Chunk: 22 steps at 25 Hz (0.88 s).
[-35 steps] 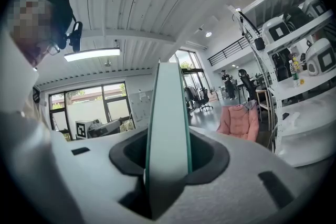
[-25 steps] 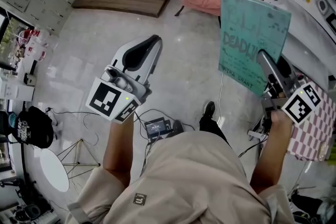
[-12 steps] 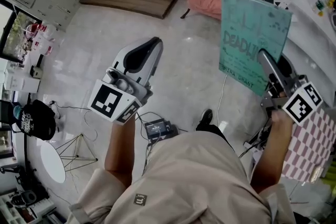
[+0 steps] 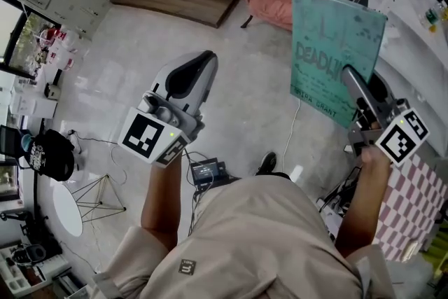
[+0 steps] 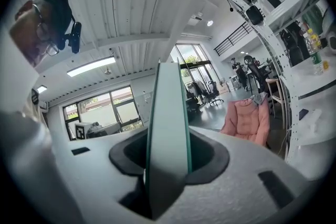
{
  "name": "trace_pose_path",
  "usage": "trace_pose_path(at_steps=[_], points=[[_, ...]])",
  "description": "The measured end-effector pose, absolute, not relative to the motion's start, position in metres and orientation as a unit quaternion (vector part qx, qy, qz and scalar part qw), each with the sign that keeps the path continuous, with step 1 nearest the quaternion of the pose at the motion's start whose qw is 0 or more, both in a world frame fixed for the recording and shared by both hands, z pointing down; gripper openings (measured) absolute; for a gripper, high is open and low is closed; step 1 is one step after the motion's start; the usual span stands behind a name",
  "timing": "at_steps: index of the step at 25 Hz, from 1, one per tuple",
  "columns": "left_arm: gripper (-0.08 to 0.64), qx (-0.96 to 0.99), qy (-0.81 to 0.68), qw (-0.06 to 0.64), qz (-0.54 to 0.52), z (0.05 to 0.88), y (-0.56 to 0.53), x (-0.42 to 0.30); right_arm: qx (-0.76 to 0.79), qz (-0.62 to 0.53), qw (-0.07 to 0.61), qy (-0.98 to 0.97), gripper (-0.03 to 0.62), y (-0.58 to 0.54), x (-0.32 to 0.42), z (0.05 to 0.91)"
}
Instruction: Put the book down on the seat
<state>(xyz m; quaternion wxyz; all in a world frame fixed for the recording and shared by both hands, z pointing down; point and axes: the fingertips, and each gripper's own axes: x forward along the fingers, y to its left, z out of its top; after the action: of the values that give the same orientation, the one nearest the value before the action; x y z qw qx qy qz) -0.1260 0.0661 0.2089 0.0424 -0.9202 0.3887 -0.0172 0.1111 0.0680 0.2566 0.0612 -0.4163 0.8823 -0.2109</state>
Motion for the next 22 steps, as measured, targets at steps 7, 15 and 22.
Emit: trace_pose_path(at_steps=[7,15,22], points=[[0.023,-0.915,0.399,0.044,-0.035,0.223,0.024,-0.063,-0.405,-0.218,0.074,0.885,0.149,0.020,0.175,0.272],[0.023,-0.914,0.400,0.051,-0.043,0.227,-0.005,-0.040,-0.407,-0.220,0.084,0.883,0.149,-0.006,0.203,0.279],[0.023,-0.924,0.377,0.053,-0.032,0.230,-0.059,-0.029,-0.433,-0.217,0.089,0.870,0.149,-0.039,0.217,0.281]])
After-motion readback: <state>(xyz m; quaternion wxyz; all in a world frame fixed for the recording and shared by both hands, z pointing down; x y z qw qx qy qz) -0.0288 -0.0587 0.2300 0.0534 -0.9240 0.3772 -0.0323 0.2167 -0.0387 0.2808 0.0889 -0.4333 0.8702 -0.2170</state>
